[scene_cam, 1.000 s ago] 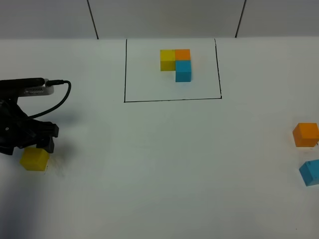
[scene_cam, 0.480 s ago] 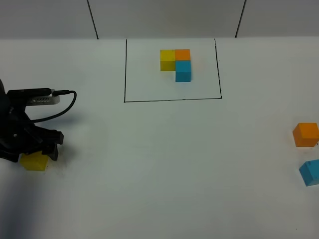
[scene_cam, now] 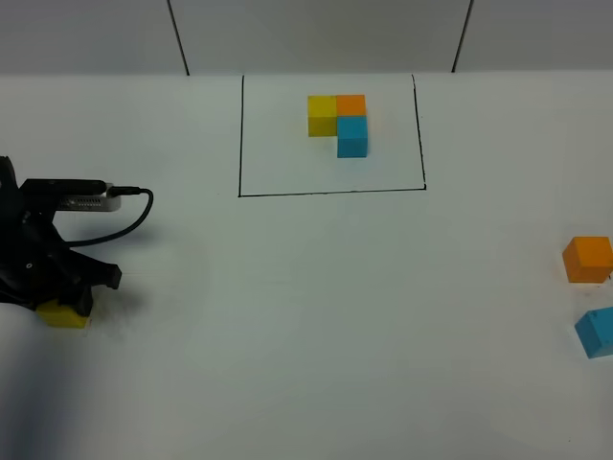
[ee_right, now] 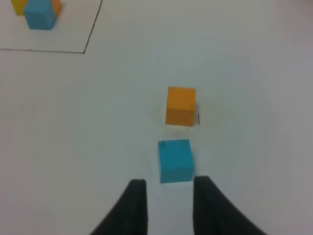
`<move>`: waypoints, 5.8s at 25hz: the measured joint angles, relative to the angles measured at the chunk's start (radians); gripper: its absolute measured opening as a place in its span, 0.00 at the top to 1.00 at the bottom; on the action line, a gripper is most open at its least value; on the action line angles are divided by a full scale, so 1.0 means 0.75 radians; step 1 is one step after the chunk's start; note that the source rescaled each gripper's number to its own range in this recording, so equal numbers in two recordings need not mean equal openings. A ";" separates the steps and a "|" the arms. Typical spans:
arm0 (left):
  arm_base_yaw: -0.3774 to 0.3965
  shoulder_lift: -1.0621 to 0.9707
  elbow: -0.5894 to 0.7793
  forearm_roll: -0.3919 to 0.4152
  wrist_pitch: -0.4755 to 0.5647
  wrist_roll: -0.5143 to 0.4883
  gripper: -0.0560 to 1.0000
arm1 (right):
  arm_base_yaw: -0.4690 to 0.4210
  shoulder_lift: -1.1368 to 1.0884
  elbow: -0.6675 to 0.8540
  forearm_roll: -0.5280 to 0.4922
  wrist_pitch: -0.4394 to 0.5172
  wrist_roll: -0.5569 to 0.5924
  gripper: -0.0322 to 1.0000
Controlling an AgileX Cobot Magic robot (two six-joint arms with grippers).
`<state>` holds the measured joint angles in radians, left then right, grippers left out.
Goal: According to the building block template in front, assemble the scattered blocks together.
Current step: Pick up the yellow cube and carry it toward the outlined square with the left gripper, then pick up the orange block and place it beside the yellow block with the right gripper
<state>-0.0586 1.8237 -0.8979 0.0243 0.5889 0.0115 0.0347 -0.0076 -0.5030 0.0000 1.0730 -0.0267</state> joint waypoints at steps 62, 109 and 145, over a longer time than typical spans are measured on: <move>-0.759 0.669 -1.158 -0.011 0.469 1.196 0.76 | 0.000 0.000 0.000 0.000 0.000 0.000 0.97; -0.726 -2.050 -0.254 0.289 0.812 0.529 0.30 | 0.000 0.000 0.000 0.000 0.000 0.000 0.97; -0.027 -2.442 0.522 0.005 0.637 -0.067 0.30 | 0.000 0.000 0.000 0.000 0.000 0.000 0.97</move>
<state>-0.0787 -0.0077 -0.5062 0.0280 1.0668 -0.0384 0.0347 -0.0076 -0.5030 0.0000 1.0730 -0.0267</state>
